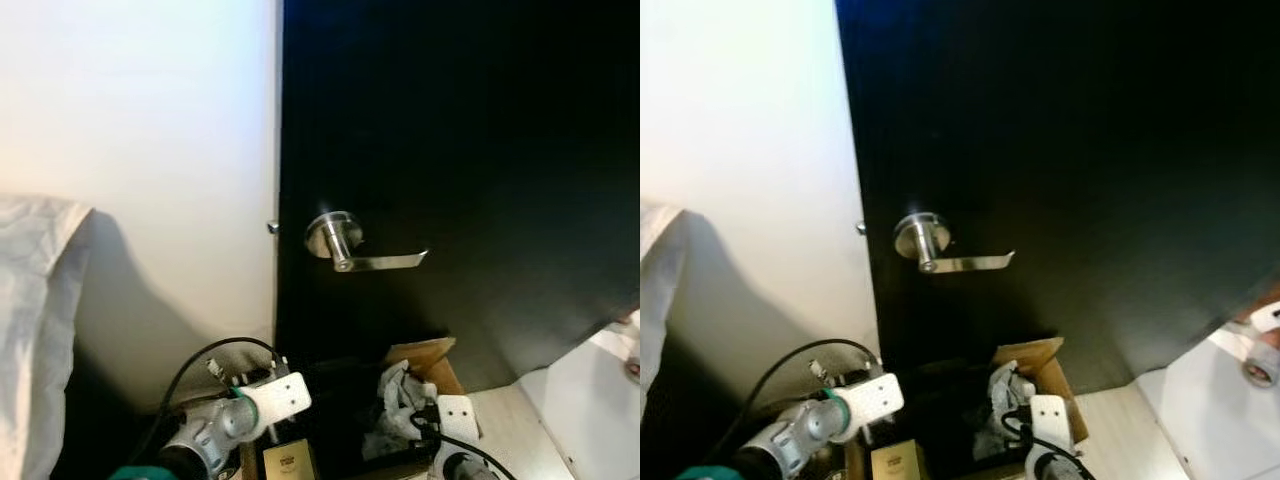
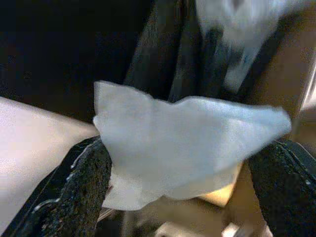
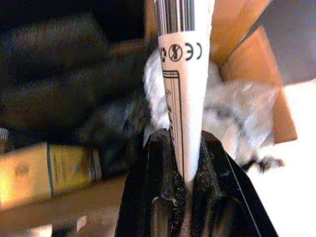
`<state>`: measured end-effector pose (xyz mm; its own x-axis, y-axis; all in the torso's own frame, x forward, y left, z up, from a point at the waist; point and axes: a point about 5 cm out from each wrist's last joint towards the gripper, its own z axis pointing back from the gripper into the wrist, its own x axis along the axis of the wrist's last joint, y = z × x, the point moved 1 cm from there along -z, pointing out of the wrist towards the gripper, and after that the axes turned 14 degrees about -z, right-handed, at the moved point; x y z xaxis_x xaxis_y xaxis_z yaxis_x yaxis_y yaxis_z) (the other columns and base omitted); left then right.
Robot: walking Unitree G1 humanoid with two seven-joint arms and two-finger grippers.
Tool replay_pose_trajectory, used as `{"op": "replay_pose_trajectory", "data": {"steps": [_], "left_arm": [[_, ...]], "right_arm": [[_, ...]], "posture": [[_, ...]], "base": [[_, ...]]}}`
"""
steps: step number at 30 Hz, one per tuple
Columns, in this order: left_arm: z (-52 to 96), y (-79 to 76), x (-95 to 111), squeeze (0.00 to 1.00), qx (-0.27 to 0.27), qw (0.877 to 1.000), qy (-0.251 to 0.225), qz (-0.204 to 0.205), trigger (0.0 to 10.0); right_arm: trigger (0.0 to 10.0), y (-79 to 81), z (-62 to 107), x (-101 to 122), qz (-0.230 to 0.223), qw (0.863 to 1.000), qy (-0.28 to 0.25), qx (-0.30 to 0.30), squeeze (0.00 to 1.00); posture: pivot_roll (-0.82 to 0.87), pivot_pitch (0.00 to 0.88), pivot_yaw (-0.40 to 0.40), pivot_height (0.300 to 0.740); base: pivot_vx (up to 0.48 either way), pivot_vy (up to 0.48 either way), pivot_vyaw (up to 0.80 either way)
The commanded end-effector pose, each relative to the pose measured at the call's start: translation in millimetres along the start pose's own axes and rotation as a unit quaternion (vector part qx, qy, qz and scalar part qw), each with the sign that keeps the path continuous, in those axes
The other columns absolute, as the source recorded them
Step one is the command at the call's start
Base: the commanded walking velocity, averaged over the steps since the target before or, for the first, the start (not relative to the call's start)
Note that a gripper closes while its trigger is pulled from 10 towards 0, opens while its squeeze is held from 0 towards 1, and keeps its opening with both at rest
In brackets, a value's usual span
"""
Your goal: Clean up the room
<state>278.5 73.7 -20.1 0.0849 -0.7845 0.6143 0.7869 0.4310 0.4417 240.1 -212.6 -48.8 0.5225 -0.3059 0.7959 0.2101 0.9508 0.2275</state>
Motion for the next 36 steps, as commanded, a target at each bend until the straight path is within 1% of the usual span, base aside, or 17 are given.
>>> {"op": "replay_pose_trajectory", "data": {"steps": [1,2,4,5,6,11,12,17,19,20,22,25,30,32,34,35,36], "left_arm": [[1.6,2.1,-2.8,0.00,0.004,1.000,0.000,0.022,10.0],[1.6,2.1,-2.8,0.00,0.004,1.000,0.000,0.022,10.0],[3.6,6.4,3.2,0.00,-0.012,0.991,-0.032,0.128,10.0],[3.6,6.4,3.2,0.00,-0.012,0.991,-0.032,0.128,10.0],[6.2,5.7,3.4,0.00,-0.026,0.995,-0.042,0.088,10.0],[11.0,3.7,9.3,0.00,-0.042,0.992,-0.074,0.095,10.0],[12.0,3.5,10.0,0.00,-0.039,0.992,-0.078,0.093,10.0],[13.0,5.4,12.1,0.00,-0.033,0.990,-0.084,0.107,10.0],[14.1,5.3,15.9,0.00,-0.034,0.988,-0.094,0.116,10.0],[14.8,4.7,18.6,0.00,-0.037,0.987,-0.100,0.124,10.0],[14.8,4.7,18.6,0.00,-0.037,0.987,-0.100,0.124,10.0],[15.9,4.7,24.6,0.00,-0.041,0.983,-0.112,0.139,10.0],[15.7,6.0,28.9,0.00,-0.042,0.982,-0.117,0.144,10.0],[17.0,6.4,35.6,0.00,-0.047,0.980,-0.133,0.139,10.0],[19.0,4.8,41.3,0.00,-0.060,0.977,-0.150,0.136,10.0],[19.0,4.8,41.3,0.00,-0.060,0.977,-0.150,0.136,10.0],[19.5,4.2,42.5,0.00,-0.064,0.977,-0.154,0.136,10.0]], "right_arm": [[10.0,-4.8,-2.3,19.2,-0.014,0.999,-0.042,-0.004,0.00],[10.0,-4.8,-2.3,19.2,-0.014,0.999,-0.042,-0.004,0.00],[10.0,8.4,-9.0,62.6,-0.046,0.990,-0.125,0.041,0.00],[10.0,8.4,-9.0,62.6,-0.046,0.990,-0.125,0.041,0.00],[10.0,18.3,-10.9,80.8,-0.049,0.984,-0.152,0.075,0.00],[10.0,39.6,-13.5,97.5,-0.023,0.977,-0.160,0.142,0.07],[10.0,47.7,-14.4,96.2,-0.001,0.975,-0.147,0.166,1.00],[10.0,61.2,-15.0,80.4,0.053,0.971,-0.100,0.210,1.00],[10.0,72.2,-12.6,59.4,0.130,0.957,-0.046,0.254,1.00],[10.0,73.3,-11.2,53.2,0.169,0.950,-0.032,0.262,0.00],[10.0,73.3,-11.2,53.2,0.169,0.950,-0.032,0.262,0.00],[10.0,67.3,-10.5,54.0,0.232,0.941,-0.041,0.243,0.00],[10.0,61.5,-10.3,64.2,0.228,0.945,-0.066,0.225,0.00],[10.0,71.2,-7.6,77.8,0.158,0.948,-0.097,0.258,0.00],[10.0,90.9,-3.3,97.6,0.007,0.940,-0.123,0.318,0.00],[10.0,90.9,-3.3,97.6,0.007,0.940,-0.123,0.318,0.00],[10.0,97.7,-1.0,104.3,-0.044,0.930,-0.130,0.341,0.00]], "posture": [[-0.05,0.000,0.007,0.740],[-0.05,0.000,0.007,0.740],[-0.05,0.000,0.009,0.740],[-0.05,0.000,0.009,0.740],[-0.05,0.000,0.013,0.740],[-0.05,0.000,0.014,0.740],[-0.05,0.000,0.010,0.740],[-0.04,0.000,0.006,0.740],[-0.03,0.000,0.005,0.740],[-0.04,0.000,0.004,0.740],[-0.04,0.000,0.004,0.740],[-0.04,0.000,0.004,0.740],[-0.05,0.000,0.001,0.740],[-0.06,0.000,0.002,0.740],[-0.06,0.000,0.003,0.740],[-0.06,0.000,0.003,0.740],[-0.06,0.000,0.003,0.740]], "base": [[0.000,0.000,0.00],[0.000,0.000,0.00],[0.000,0.000,0.00],[0.000,0.000,0.00],[0.000,0.000,0.00],[0.000,0.000,0.00],[0.000,0.000,0.00],[0.000,0.000,0.00],[0.000,0.000,0.00],[0.000,0.000,0.00],[0.000,0.000,0.00],[0.000,0.000,0.00],[0.000,0.000,0.00],[0.000,0.000,0.00],[0.000,0.000,0.00],[0.000,0.000,0.00],[0.000,0.000,0.00]]}}
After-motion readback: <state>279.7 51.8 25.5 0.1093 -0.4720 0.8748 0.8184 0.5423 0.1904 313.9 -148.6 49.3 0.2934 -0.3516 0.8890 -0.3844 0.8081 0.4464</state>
